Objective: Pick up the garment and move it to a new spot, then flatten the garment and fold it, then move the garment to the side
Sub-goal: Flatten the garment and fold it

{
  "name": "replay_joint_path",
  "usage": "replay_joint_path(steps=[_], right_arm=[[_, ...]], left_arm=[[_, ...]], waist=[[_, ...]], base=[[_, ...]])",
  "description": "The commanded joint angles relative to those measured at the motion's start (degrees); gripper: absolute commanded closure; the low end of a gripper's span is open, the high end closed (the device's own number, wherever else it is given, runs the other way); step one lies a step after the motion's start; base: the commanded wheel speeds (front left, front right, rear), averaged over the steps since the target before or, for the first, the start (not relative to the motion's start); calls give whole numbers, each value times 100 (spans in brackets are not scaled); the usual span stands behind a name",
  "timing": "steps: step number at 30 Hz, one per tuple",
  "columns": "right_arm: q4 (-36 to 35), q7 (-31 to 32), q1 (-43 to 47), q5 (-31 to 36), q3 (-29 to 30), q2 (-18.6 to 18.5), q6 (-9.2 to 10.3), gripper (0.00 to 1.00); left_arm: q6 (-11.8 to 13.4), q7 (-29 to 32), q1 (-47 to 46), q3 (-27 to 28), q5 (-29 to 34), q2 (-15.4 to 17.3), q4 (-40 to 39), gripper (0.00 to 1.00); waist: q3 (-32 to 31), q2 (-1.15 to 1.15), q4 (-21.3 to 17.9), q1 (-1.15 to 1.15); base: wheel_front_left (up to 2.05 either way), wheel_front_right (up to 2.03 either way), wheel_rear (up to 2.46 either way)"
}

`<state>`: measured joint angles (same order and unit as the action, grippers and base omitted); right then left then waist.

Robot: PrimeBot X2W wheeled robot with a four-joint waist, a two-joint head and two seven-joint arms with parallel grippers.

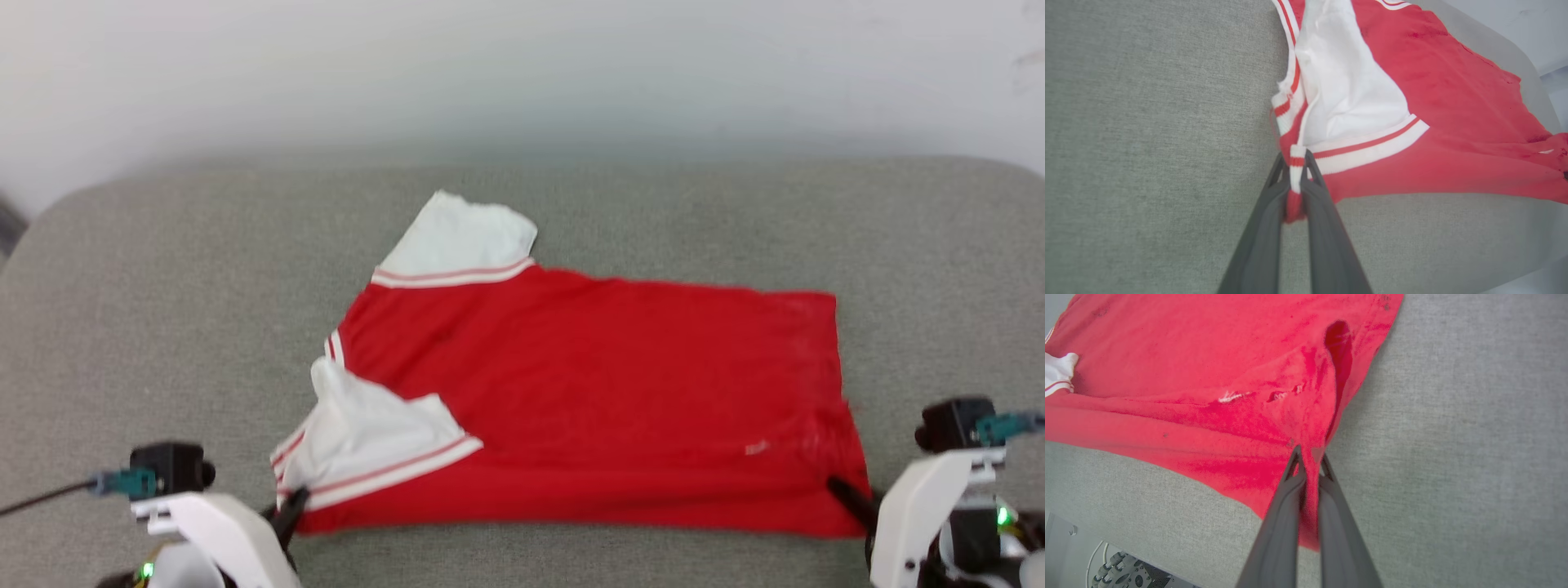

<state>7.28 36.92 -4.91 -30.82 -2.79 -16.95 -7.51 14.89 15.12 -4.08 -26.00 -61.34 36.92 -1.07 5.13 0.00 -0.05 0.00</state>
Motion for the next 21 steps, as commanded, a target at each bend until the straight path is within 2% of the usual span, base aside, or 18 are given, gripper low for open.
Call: replay_joint_path(steps=[1,7,8,9,10,14,21], right_arm=[[-39,34,213,-42,39,29,4,100],[-34,66,809,9,121,235,3,100],[-10,7,850,25,104,259,3,71],[28,-67,873,41,80,269,3,0],[49,-202,886,77,20,269,3,0],[-14,-1043,728,206,-150,250,3,0],[-218,-2490,369,671,-149,229,3,0]], left_arm=[[79,1,227,22,-60,47,-68,100],[295,13,961,51,-352,1,-251,100],[313,-35,998,75,-402,-66,-210,95],[302,-25,1028,38,-404,-88,-154,40],[286,-38,1022,10,-387,-117,-99,0],[223,-340,733,35,-170,-231,67,0],[295,-1088,-35,156,551,-232,211,0]], waist=[[-205,0,-49,0],[-380,0,-79,0],[-375,0,-79,0],[-366,0,-82,0],[-350,0,-89,0],[-301,0,-158,0],[-202,0,-441,0]], base=[[0,0,0],[0,0,0],[0,0,0],[0,0,0],[0,0,0],[0,0,0],[0,0,0]])
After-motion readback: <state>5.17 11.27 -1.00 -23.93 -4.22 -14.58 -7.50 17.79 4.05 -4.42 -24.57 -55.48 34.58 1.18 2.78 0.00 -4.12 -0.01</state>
